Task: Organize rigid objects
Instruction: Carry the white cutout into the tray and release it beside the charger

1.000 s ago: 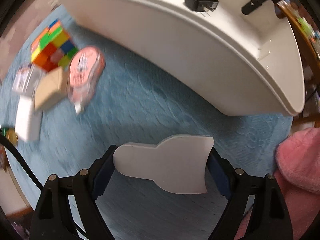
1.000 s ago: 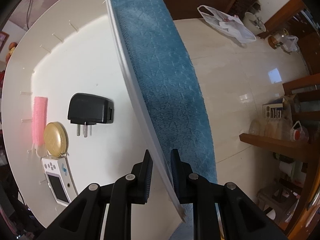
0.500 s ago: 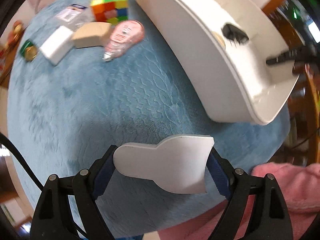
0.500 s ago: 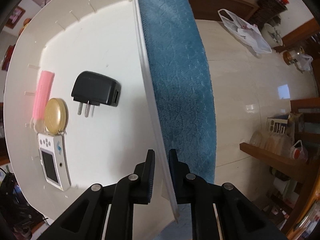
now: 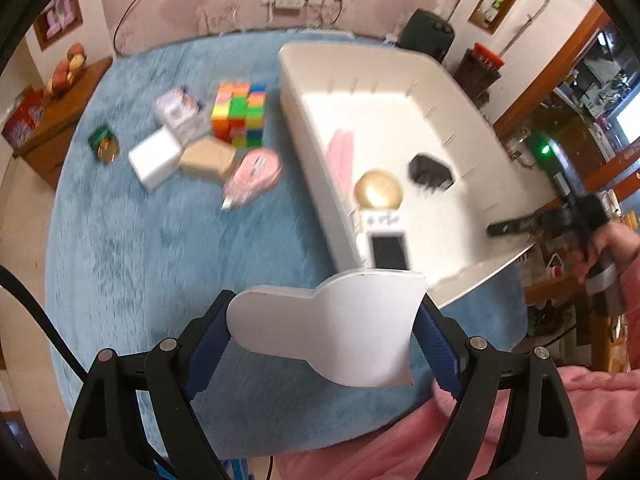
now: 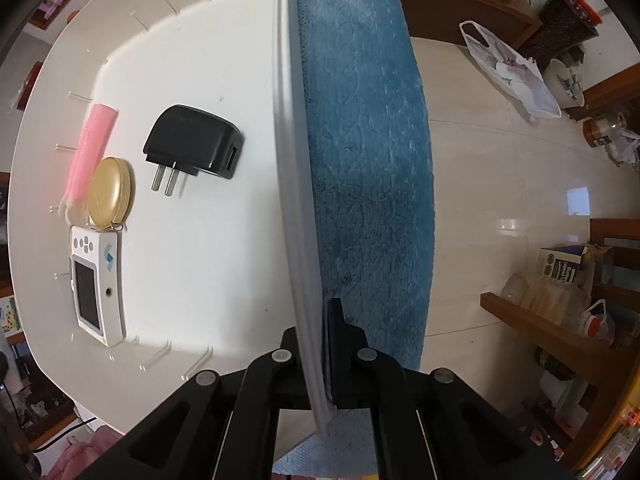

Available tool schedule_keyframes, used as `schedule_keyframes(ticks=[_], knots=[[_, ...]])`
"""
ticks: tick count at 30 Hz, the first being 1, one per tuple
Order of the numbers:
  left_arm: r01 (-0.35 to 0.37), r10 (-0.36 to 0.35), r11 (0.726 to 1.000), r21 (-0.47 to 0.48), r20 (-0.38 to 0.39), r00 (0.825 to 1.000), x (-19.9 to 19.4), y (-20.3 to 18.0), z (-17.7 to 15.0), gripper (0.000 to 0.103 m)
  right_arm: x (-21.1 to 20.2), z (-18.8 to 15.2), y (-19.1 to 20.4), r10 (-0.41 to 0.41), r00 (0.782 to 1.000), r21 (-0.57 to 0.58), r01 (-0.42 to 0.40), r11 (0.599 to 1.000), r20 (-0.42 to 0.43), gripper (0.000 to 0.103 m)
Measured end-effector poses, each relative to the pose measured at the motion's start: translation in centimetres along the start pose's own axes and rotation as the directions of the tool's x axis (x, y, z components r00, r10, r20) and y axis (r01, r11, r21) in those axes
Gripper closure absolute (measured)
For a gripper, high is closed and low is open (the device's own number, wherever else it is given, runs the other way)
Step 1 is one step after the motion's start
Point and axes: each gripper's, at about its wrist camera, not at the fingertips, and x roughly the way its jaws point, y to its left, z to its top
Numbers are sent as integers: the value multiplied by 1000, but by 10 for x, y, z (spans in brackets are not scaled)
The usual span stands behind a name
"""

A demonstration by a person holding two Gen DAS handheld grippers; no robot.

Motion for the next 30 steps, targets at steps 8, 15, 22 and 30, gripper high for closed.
schedule_keyframes(ticks=[8, 15, 22, 30], knots=[[50, -52, 998, 43, 56, 997, 10, -37, 36, 16, 1, -13, 1, 13, 1000, 5, -13, 1000, -15, 100], [61, -66, 995, 79, 55, 996, 26, -62, 59, 16, 0, -19, 3, 14, 1000, 1, -14, 1000, -22, 100], [47, -49, 990, 131, 13, 999, 45, -76, 73, 16, 3, -30, 2, 23, 999, 7, -23, 1000, -37, 100], [54, -55, 986, 160, 2, 998, 53, -79, 75, 16, 3, -30, 7, -9, 999, 7, 9, 1000, -38, 99]])
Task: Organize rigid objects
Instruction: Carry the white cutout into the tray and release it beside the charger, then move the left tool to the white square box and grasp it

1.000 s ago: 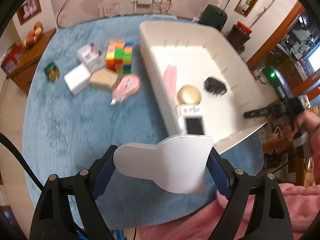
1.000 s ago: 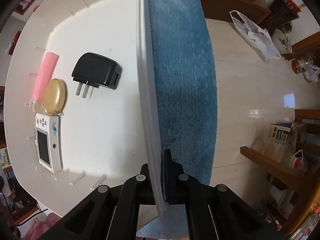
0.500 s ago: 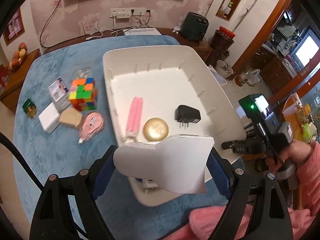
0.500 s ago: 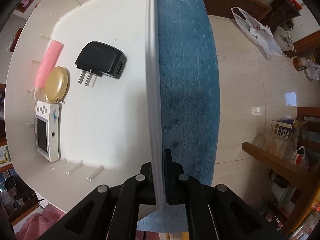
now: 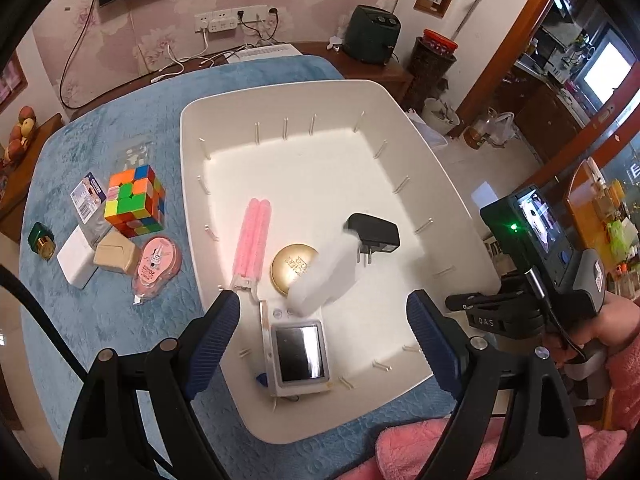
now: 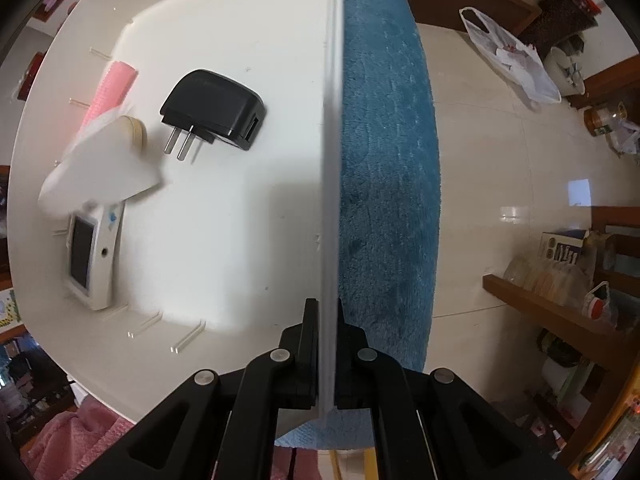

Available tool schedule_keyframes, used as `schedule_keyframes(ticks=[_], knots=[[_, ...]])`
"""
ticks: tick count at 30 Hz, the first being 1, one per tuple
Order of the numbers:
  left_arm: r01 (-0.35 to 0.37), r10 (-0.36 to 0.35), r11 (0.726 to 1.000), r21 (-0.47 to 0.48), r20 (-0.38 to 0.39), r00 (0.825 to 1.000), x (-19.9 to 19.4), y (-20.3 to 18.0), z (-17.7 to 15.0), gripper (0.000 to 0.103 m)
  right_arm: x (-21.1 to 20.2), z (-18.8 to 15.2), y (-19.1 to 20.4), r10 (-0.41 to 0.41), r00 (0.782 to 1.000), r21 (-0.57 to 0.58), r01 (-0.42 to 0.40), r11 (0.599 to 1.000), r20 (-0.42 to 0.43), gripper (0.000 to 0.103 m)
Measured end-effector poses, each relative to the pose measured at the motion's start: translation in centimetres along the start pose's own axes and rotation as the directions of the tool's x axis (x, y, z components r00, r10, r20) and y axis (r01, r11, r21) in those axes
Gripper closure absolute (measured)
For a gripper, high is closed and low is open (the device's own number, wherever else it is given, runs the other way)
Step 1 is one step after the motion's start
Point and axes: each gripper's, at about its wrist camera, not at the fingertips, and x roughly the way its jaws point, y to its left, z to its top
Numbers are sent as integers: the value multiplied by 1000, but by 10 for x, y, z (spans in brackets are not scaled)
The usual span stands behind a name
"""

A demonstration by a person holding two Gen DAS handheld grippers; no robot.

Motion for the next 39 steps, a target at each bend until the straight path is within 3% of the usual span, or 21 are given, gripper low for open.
schedule_keyframes(ticks=[10, 20, 27, 31, 39], knots=[[-32, 34, 998, -62, 26, 999, -12, 36, 3, 16, 1, 0, 1, -2, 1000, 48, 2, 999, -7, 99], [-117, 124, 971, -210, 19, 992, -16, 114, 14, 16, 1, 4, -5, -10, 1000, 117, 11, 993, -8, 99], [-167, 159, 917, -363, -52, 986, -5, 179, 18, 16, -5, 18, -5, -27, 1000, 145, 27, 989, -1, 99], [-190, 166, 883, -428, -93, 982, 6, 208, 16, 16, 0, 22, -3, -50, 998, 145, 55, 988, -39, 98], [-243, 176, 789, -564, -171, 969, 35, 261, 14, 16, 2, 25, -6, -60, 995, 158, 71, 985, -75, 98]])
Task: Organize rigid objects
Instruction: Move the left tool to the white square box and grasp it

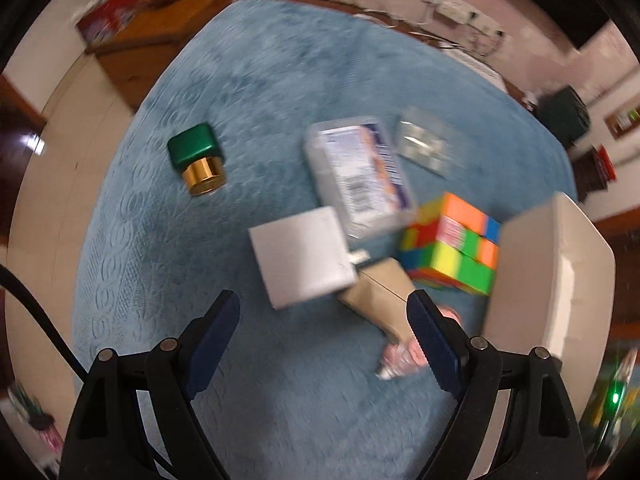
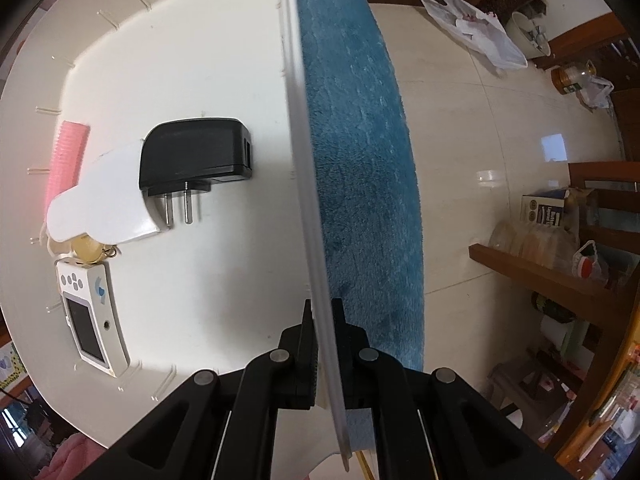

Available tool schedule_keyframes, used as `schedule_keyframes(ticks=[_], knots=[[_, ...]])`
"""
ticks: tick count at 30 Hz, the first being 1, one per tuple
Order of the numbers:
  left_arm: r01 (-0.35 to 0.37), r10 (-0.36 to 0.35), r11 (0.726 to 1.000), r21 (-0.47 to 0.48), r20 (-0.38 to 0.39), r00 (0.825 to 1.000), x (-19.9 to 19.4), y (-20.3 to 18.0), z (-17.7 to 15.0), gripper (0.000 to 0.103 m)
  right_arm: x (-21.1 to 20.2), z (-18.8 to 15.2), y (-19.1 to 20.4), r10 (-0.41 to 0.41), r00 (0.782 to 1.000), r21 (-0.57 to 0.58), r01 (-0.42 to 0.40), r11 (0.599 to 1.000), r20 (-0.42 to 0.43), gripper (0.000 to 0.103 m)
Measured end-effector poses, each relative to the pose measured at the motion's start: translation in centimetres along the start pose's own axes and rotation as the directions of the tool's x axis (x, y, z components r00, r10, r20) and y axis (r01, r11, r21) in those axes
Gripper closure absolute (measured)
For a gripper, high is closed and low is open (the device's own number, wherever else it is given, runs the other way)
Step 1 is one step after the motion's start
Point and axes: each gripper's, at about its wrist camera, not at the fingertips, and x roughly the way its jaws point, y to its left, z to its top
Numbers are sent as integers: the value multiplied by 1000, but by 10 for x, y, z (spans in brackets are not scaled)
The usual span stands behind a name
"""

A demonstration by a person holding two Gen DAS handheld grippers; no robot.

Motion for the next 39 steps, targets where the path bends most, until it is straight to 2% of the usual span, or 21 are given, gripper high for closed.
schedule_keyframes(ticks=[7, 11, 14, 20, 23, 27, 38, 39], knots=[[-11, 5, 995, -97, -54, 999, 26, 19, 10, 16, 2, 6, 0, -7, 1000, 11, 7, 1000, -19, 97], [23, -34, 989, -149, -71, 997, 35, 24, 13, 16, 3, 8, 1, -14, 1000, 13, 14, 1000, -26, 96], [13, -25, 989, -147, -82, 996, 40, 23, 14, 15, 5, 10, 2, -19, 999, 15, 20, 1000, -31, 95], [53, -68, 982, -183, -76, 995, 44, 27, 17, 16, 5, 10, 3, -20, 999, 26, 21, 999, -34, 94], [87, -102, 977, -197, -70, 992, 45, 32, 19, 21, 5, 10, 2, -21, 999, 31, 22, 999, -31, 94], [138, -154, 966, -220, -58, 986, 42, 37, 20, 36, 4, 9, 2, -20, 999, 40, 21, 999, -28, 94], [135, -152, 965, -224, -61, 986, 35, 44, 5, 39, 1, 3, -5, 4, 1000, 74, -3, 997, -7, 94], [131, -149, 965, -226, -67, 987, 35, 45, 2, 39, 0, 2, -6, 18, 1000, 75, -19, 997, 3, 91]])
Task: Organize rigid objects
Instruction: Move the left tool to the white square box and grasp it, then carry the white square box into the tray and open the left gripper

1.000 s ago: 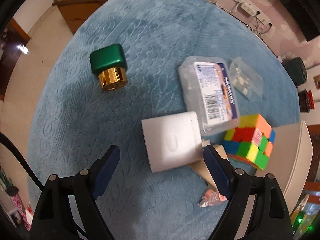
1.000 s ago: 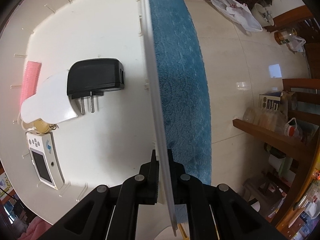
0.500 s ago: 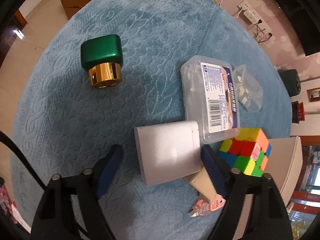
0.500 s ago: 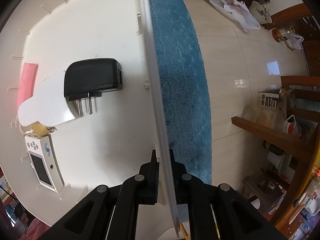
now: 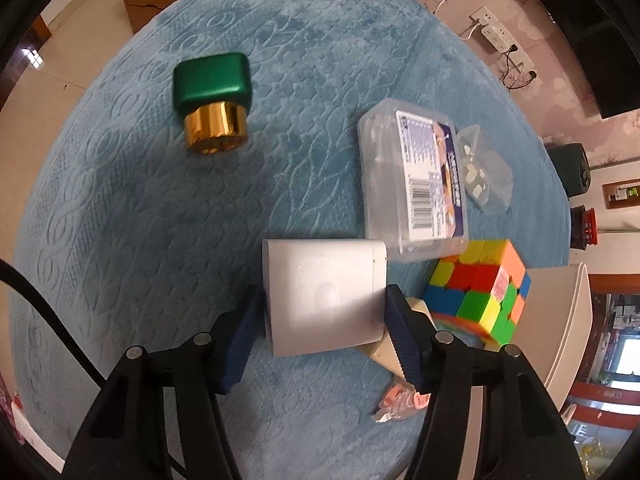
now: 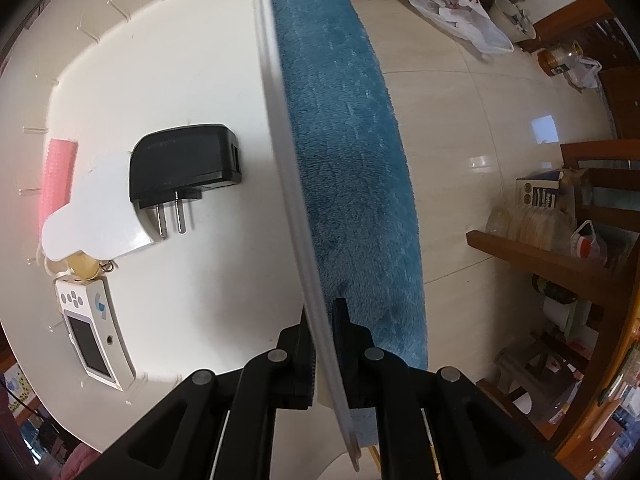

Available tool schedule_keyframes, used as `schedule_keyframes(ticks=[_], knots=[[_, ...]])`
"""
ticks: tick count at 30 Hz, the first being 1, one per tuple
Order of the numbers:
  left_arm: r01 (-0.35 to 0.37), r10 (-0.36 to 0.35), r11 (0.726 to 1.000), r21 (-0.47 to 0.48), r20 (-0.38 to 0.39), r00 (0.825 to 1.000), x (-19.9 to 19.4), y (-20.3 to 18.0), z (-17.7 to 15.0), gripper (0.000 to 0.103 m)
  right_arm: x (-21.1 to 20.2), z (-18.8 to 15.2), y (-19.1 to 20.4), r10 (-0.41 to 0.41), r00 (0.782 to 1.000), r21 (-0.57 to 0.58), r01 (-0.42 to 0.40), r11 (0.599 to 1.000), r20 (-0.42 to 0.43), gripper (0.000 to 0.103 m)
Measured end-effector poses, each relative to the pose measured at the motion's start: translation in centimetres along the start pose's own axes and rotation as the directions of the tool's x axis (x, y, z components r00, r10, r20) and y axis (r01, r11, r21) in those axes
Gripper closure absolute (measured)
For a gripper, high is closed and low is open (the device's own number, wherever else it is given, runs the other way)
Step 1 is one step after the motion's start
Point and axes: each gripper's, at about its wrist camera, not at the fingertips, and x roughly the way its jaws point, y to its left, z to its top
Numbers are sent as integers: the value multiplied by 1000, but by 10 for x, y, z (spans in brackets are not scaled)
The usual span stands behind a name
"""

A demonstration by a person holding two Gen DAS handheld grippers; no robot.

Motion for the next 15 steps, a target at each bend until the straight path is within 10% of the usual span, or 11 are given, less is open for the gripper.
schedule_keyframes(ticks=[5, 15], knots=[[-13, 12, 1000, -13, -19, 1000, -6, 11, -17, 39, -11, 1, 2, 34, 998, -12, -33, 999, 49, 74], [-63, 63, 998, -6, -61, 996, -19, 24, -65, 39, -16, 6, 5, 72, 993, -41, -69, 997, 90, 72]])
